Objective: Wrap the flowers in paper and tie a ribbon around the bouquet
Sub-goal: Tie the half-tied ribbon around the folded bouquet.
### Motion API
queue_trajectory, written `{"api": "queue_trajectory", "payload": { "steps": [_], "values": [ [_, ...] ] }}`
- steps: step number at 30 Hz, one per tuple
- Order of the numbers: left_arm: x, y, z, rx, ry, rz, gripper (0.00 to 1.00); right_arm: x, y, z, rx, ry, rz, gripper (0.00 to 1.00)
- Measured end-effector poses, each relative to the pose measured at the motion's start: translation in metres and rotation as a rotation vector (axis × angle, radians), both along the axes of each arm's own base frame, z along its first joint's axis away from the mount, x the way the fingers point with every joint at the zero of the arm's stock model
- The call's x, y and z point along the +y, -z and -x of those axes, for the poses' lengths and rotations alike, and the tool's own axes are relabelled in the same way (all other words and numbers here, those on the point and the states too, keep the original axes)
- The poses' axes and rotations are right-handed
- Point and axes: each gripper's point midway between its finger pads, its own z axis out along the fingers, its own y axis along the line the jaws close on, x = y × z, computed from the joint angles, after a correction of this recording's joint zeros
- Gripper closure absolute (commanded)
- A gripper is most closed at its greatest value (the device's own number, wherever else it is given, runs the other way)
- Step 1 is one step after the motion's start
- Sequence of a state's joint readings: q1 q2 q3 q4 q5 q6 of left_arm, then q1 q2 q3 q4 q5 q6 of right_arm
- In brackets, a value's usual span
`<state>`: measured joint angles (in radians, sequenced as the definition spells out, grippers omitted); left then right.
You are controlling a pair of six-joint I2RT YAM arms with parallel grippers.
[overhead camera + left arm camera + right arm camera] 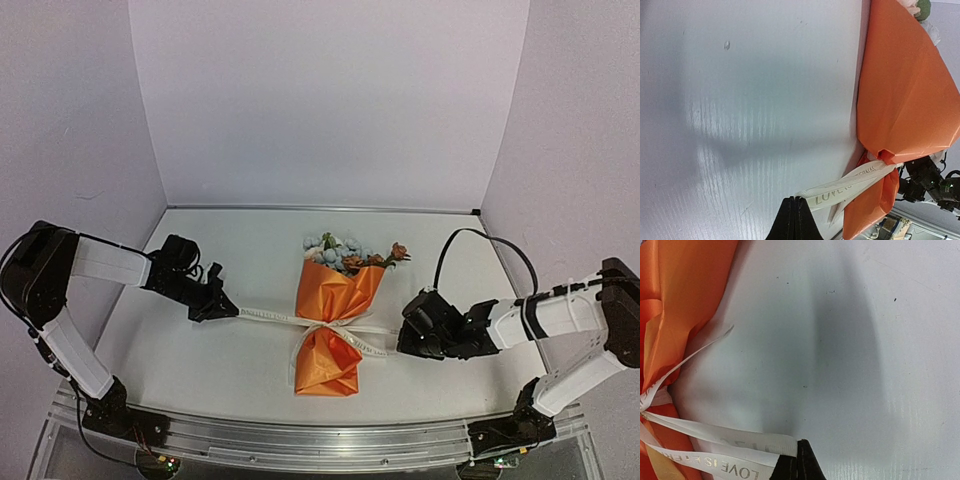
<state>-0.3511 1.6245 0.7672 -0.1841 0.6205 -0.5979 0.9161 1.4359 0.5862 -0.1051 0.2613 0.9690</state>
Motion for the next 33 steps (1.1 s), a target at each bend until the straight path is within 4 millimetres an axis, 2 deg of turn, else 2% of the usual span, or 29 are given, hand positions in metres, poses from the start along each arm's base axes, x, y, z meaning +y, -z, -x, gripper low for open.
{"api": "queue_trajectory", "payload": {
  "steps": [7,13,33],
  "values": [
    [0.004,-0.005,-0.004,-0.019,0.004,-0.013,1.0,-0.011,0.008,0.002,0.03,0.04,-0.067,1.0],
    [0.012,-0.007,-0.009,-0.004,-0.02,0.016,1.0,-0.007,0.008,0.003,0.04,0.047,-0.143,1.0],
    [0.019,-0.012,-0.003,0.074,-0.048,0.125,1.0,-0.007,0.005,0.003,0.053,0.058,-0.255,1.0]
  ]
}}
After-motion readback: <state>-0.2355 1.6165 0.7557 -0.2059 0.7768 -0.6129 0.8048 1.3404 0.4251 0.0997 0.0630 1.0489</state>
